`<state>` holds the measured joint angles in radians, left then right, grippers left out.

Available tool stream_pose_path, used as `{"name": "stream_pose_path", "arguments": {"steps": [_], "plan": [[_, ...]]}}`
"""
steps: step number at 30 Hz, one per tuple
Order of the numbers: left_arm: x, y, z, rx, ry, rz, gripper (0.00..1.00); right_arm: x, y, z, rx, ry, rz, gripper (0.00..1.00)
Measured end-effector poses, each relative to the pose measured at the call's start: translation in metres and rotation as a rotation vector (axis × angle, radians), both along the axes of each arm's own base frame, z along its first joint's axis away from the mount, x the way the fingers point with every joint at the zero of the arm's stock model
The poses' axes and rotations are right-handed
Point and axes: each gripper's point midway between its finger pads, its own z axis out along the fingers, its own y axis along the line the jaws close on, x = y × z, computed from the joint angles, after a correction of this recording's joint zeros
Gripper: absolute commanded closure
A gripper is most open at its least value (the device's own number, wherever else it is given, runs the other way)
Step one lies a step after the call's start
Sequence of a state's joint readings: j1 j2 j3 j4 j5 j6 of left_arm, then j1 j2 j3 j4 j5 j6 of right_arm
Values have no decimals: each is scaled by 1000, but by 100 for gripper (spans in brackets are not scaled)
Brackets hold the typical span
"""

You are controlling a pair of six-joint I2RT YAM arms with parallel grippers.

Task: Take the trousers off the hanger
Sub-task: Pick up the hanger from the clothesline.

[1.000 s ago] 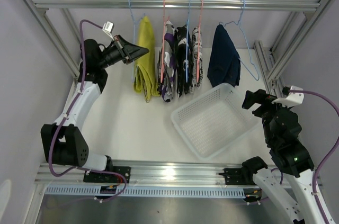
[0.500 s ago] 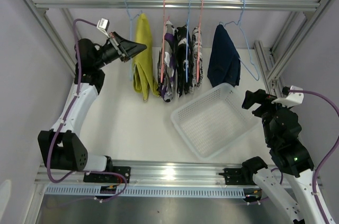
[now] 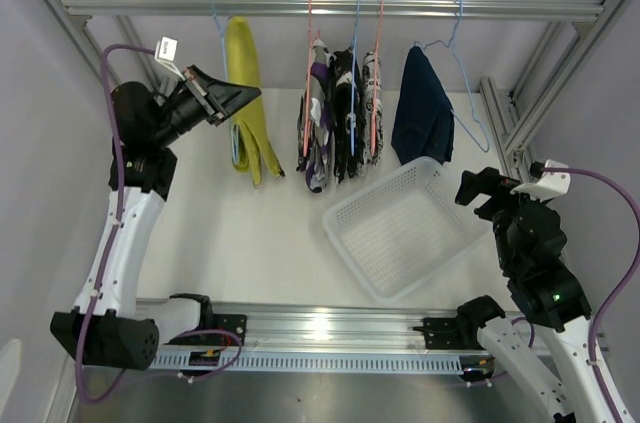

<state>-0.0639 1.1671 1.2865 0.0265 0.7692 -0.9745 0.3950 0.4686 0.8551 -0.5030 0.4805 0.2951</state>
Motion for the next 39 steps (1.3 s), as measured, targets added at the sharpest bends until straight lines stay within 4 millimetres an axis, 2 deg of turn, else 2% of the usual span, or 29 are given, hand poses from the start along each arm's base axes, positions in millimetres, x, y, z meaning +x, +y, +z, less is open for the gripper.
{"name": "stream_pose_path", "arguments": {"steps": [5, 11, 14, 24, 29, 33, 39], "plan": [[-24, 17, -8, 41, -21, 130, 99, 1, 1, -1, -2, 4, 1, 1], [-56, 47, -38, 119, -5, 350, 100, 2, 5, -1, 0, 7, 24, 1], [-65, 60, -55, 155, 23, 424, 100, 4, 8, -3, -1, 13, 34, 1], [-68, 86, -115, 264, 72, 562, 100, 9, 20, -10, -15, 48, 96, 0], [-69, 94, -128, 302, 70, 595, 100, 11, 28, -11, -21, 59, 133, 1], [-69, 97, -136, 326, 61, 608, 99, 14, 43, -9, -25, 72, 211, 0], [-66, 101, -150, 363, 58, 623, 100, 15, 78, 7, -16, 53, 390, 0]]}}
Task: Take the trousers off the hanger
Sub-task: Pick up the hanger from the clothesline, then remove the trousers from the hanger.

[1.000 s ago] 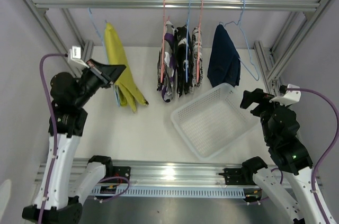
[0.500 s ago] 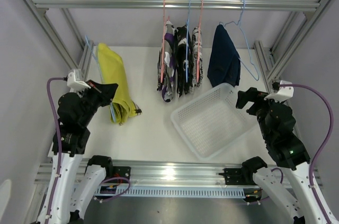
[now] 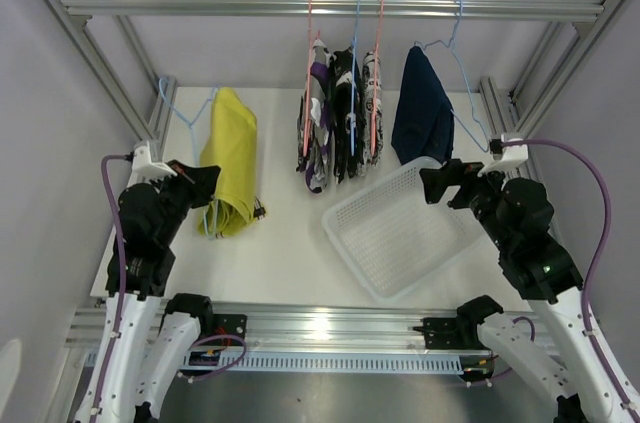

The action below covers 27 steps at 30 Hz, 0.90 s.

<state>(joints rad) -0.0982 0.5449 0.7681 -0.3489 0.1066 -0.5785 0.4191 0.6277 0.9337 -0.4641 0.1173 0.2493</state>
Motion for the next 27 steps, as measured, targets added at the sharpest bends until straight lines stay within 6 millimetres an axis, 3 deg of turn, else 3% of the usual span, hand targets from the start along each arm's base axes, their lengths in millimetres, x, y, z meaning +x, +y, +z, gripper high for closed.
{"name": "stream_pose_path", "arguments": {"steps": [7, 13, 19, 23, 27], "plan": [[3, 1, -6, 29, 12, -1, 100, -9, 55, 25, 46, -50, 233, 1], [6, 1, -7, 23, 26, 5, 100, -18, 105, 68, 56, -107, 400, 0], [15, 1, 11, -21, 48, 27, 100, -34, 144, 100, 30, -166, 507, 1], [19, 6, 31, -26, 52, 81, 100, -52, 181, 90, -26, -168, 580, 1], [19, 7, 48, 5, 42, 127, 100, -65, 233, 53, -145, -137, 633, 1]]}}
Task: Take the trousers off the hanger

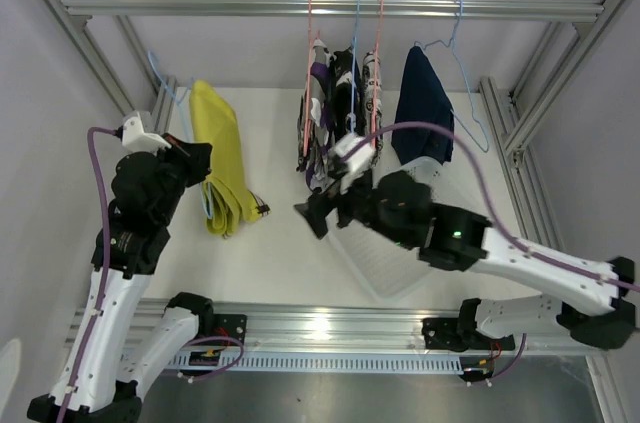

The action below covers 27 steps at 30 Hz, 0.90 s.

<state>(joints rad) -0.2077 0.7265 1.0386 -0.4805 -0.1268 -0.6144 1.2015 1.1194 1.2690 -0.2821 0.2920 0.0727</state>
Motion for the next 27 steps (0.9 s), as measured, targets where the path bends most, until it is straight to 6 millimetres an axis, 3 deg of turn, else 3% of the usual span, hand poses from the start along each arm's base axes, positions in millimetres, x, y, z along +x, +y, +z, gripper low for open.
{"name": "stream_pose_path", "arguments": {"steps": [4, 9, 21, 27], "plan": [[-2, 3, 2, 71, -9, 37, 100, -9, 50, -60, -160, 19, 46, 0], [-8, 13, -9, 163, -1, 78, 99, -14, 79, -99, -238, 37, 78, 1], [-11, 35, -27, 314, 70, 184, 100, -4, 136, -138, -202, 60, 113, 0], [-8, 35, -35, 352, 99, 185, 100, 16, 146, -136, -126, 81, 118, 0]]}}
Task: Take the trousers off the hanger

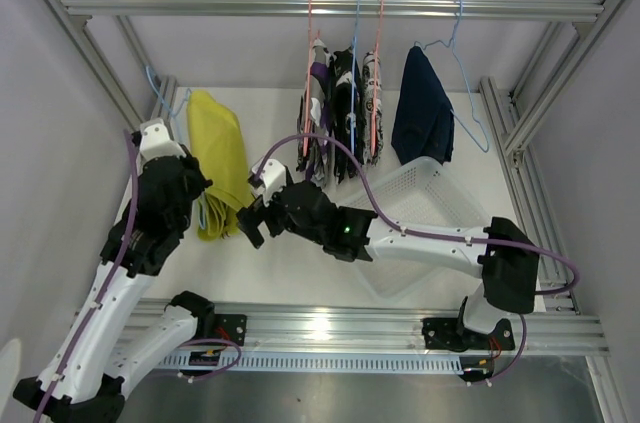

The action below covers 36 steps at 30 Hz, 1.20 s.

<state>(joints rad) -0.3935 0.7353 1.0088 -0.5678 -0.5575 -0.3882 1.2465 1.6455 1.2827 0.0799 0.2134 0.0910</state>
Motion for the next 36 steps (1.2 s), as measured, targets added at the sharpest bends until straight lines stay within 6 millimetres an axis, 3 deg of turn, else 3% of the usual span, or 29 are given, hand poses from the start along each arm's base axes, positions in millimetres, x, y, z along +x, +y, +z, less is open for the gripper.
{"name": "stream_pose_path", "arguments": {"steps": [5, 10, 15, 18, 36], "plan": [[1, 0, -5, 11, 14, -2, 100, 23, 6, 1, 65, 24, 7, 0], [5, -2, -10, 19, 33, -2, 100, 40, 18, -24, 74, 72, 42, 1], [7, -3, -12, 24, 42, -3, 99, 46, 43, -46, 58, 104, 99, 1], [7, -3, -12, 25, 43, -3, 99, 44, 47, -52, 57, 112, 123, 1], [7, -4, -13, 31, 47, -8, 99, 78, 51, -37, 122, 26, -5, 1]]}}
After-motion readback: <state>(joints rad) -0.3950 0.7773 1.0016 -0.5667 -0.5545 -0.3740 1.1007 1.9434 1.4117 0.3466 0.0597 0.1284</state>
